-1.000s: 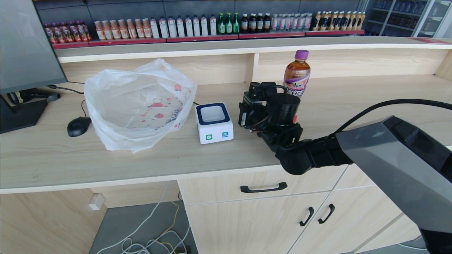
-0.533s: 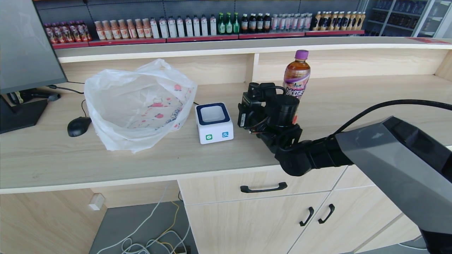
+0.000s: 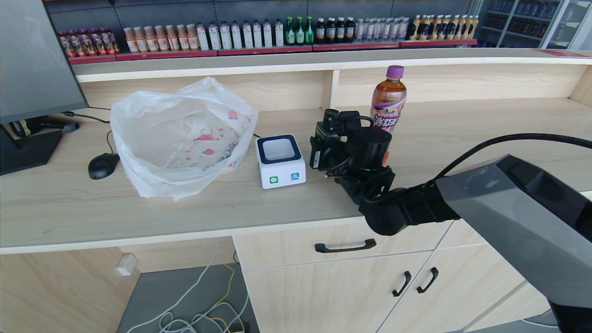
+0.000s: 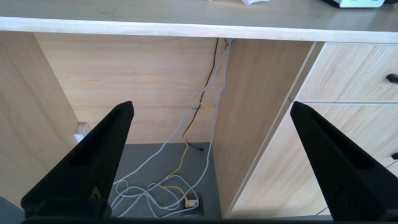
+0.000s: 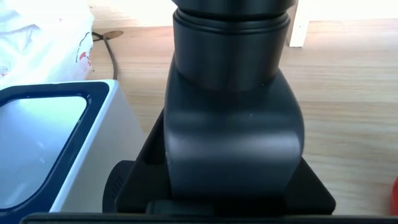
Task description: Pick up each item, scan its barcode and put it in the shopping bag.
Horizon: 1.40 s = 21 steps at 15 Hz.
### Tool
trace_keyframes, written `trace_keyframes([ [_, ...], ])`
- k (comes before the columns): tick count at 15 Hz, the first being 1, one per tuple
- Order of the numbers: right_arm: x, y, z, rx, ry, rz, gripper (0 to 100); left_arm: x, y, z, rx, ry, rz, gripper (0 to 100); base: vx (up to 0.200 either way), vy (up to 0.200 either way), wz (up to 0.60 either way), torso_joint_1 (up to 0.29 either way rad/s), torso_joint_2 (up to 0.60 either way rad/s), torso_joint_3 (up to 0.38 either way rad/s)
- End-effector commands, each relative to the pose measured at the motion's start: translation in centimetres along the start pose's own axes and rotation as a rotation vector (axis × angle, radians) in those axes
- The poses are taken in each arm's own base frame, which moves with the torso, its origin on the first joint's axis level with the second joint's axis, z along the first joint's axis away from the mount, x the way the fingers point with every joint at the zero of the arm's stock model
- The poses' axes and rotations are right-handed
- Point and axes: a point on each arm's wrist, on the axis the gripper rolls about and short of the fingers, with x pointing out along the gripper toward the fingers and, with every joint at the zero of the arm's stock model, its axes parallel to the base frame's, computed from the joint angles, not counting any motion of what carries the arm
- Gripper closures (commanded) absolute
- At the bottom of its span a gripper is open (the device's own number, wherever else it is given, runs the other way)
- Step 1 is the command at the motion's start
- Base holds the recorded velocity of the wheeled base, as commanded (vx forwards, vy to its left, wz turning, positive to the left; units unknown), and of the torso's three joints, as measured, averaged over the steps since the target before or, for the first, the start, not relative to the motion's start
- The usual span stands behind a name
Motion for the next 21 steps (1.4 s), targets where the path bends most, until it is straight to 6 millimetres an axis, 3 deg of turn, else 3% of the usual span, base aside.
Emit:
trace_keyframes([
  [1, -0.3, 0.1, 2.1, 0.010, -0.042, 0.006, 100, 0.0, 0.0, 0.0, 0.000, 0.000, -0.002, 0, 0.000, 0.000, 0.00, 0.000, 0.00, 0.000],
  [5, -2.0, -0.3, 6.6, 0.029, -0.115, 0.006, 100, 0.0, 0.0, 0.0, 0.000, 0.000, 0.000, 0, 0.000, 0.000, 0.00, 0.000, 0.00, 0.000],
  [7, -4.2, -0.4, 8.1, 0.030, -0.108, 0.012, 100, 0.0, 0.0, 0.0, 0.000, 0.000, 0.000, 0, 0.000, 0.000, 0.00, 0.000, 0.00, 0.000],
  [10, -9.0, 0.3, 9.0, -0.012, -0.074, 0.062, 100, 0.0, 0.0, 0.0, 0.000, 0.000, 0.000, 0, 0.000, 0.000, 0.00, 0.000, 0.00, 0.000],
  [12, -12.1, 1.3, 8.9, -0.014, -0.069, 0.110, 100, 0.0, 0.0, 0.0, 0.000, 0.000, 0.000, 0, 0.000, 0.000, 0.00, 0.000, 0.00, 0.000],
  [13, -15.3, 1.8, 8.5, -0.043, -0.053, 0.139, 100, 0.0, 0.0, 0.0, 0.000, 0.000, -0.002, 0, 0.000, 0.000, 0.00, 0.000, 0.00, 0.000],
  [15, -18.7, 2.1, 7.8, -0.073, -0.059, 0.188, 100, 0.0, 0.0, 0.0, 0.000, 0.000, 0.000, 0, 0.000, 0.000, 0.00, 0.000, 0.00, 0.000],
  [21, -24.5, 2.9, 5.6, -0.131, -0.098, 0.301, 100, 0.0, 0.0, 0.0, 0.000, 0.000, -0.002, 0, 0.000, 0.000, 0.00, 0.000, 0.00, 0.000],
])
